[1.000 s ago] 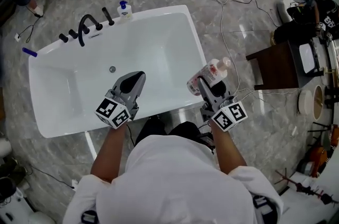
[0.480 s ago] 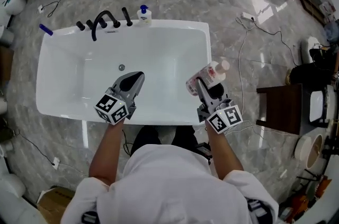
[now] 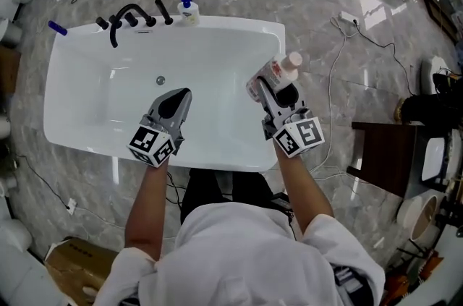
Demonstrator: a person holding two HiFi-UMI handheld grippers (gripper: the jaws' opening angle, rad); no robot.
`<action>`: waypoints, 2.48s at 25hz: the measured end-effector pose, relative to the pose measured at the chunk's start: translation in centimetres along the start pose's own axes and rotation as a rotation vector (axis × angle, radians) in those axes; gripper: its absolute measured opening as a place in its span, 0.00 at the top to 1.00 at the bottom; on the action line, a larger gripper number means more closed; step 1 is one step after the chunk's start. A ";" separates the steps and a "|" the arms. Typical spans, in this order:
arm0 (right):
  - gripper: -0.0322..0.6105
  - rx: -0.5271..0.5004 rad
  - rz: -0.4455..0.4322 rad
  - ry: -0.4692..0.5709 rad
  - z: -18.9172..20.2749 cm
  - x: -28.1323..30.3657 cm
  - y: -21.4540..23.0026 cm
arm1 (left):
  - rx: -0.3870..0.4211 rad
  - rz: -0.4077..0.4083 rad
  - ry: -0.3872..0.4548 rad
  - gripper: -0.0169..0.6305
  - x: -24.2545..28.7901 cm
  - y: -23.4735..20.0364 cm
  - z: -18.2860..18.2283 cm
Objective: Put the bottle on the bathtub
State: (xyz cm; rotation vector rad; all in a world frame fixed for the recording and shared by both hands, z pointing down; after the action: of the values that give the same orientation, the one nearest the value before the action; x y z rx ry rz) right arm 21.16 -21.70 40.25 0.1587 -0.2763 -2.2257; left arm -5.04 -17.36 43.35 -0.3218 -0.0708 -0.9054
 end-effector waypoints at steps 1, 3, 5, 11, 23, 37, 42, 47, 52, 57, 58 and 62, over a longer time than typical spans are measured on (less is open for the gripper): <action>0.59 -0.008 0.010 0.000 0.4 0.4 0.5 | 0.012 -0.001 -0.005 0.94 0.7 -0.1 0.2; 0.59 -0.026 0.028 0.001 1.3 1.3 1.4 | 0.019 -0.006 -0.019 0.94 2.1 -0.6 0.9; 0.59 -0.034 0.052 0.010 2.1 2.3 2.4 | 0.013 -0.003 -0.029 0.94 3.5 -1.5 1.7; 0.59 0.000 0.120 0.017 6.8 6.2 6.3 | 0.028 0.000 -0.059 0.94 7.8 -5.1 5.0; 0.59 -0.040 0.156 -0.005 14.4 14.4 13.9 | 0.015 0.003 -0.059 0.94 15.3 -12.0 10.1; 0.59 -0.080 0.158 0.004 20.2 21.6 18.8 | 0.055 -0.012 -0.081 0.94 22.5 -16.3 14.6; 0.59 -0.112 0.134 0.007 21.1 24.6 20.0 | 0.042 -0.009 -0.090 0.94 24.9 -17.6 15.6; 0.59 -0.108 0.132 0.008 22.5 26.4 21.6 | 0.025 -0.002 -0.071 0.94 27.5 -18.9 16.0; 0.59 -0.098 0.149 -0.001 24.5 27.7 23.6 | 0.024 0.021 -0.070 0.94 28.7 -19.2 16.7; 0.59 -0.115 0.161 -0.007 25.7 29.2 24.8 | 0.043 0.054 -0.091 0.94 29.4 -19.4 18.1; 0.59 -0.118 0.162 -0.007 25.9 29.5 25.0 | 0.047 0.057 -0.094 0.94 29.6 -19.6 18.3; 0.59 -0.113 0.175 0.008 26.6 30.6 25.7 | 0.045 0.059 -0.085 0.94 30.1 -20.2 18.6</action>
State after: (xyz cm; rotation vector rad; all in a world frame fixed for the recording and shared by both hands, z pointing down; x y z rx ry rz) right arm 16.13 -57.43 71.99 0.0787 -0.1532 -2.0602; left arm -0.84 -46.16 71.80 -0.3187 -0.1594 -0.8307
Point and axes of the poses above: the fingertips, and each gripper's own axes: x forward along the fingers, y to its right, z out of its underside, the point moved 6 cm from there along -x, backward along the fingers, and after that the axes turned 1 degree about -y, right-handed, at the moved point
